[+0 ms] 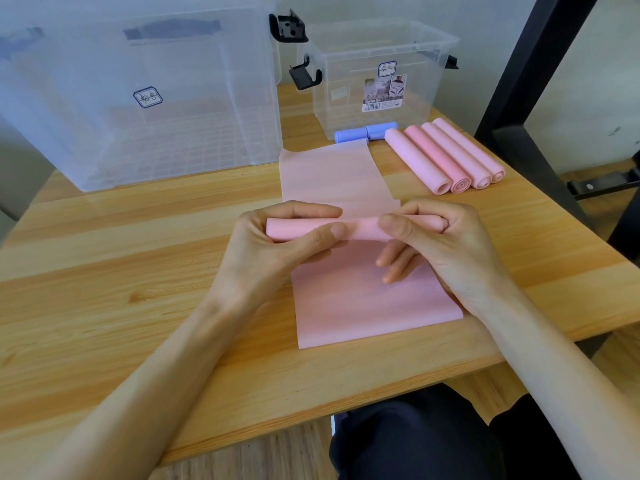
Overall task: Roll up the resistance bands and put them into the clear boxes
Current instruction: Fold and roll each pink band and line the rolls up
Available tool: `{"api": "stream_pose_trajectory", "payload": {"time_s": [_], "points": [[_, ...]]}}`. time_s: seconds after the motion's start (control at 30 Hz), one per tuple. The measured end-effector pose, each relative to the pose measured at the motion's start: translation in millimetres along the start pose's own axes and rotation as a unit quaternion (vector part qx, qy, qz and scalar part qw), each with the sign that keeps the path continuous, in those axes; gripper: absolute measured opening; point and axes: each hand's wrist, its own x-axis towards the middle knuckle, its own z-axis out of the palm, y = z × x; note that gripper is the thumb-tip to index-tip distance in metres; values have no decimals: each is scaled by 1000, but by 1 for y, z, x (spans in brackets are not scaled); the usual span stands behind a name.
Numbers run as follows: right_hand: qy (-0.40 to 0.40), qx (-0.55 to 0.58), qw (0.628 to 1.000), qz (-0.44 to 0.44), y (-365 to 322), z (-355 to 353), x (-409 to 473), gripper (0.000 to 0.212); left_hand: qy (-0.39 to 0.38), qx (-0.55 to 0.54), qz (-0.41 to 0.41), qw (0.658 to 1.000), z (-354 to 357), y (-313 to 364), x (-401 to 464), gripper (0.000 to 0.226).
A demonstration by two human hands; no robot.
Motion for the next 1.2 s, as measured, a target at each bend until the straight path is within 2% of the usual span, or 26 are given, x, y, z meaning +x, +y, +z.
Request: {"api": "stream_pose_trajectory", "payload": {"time_s": [0.27,0.6,0.83,0.97,1.2], "points": [[3,0,1000,20,0,-1,0,31,-34,-11,-21,999,-2,-1,1,31],[-5,1,1000,-5,0,-2,1,36,-15,27,-16,999,0,0,1,26],[15,13,1000,-23,2,-3,0,20,-29,31,-19,999,0,0,1,32],[19,21,1000,-13,3,-2,1,32,-32,21,-6,999,-1,0,0,27],[-4,23,999,-40,3,-3,3,33,0,-2,1,1000,-3,-1,2,29]]}}
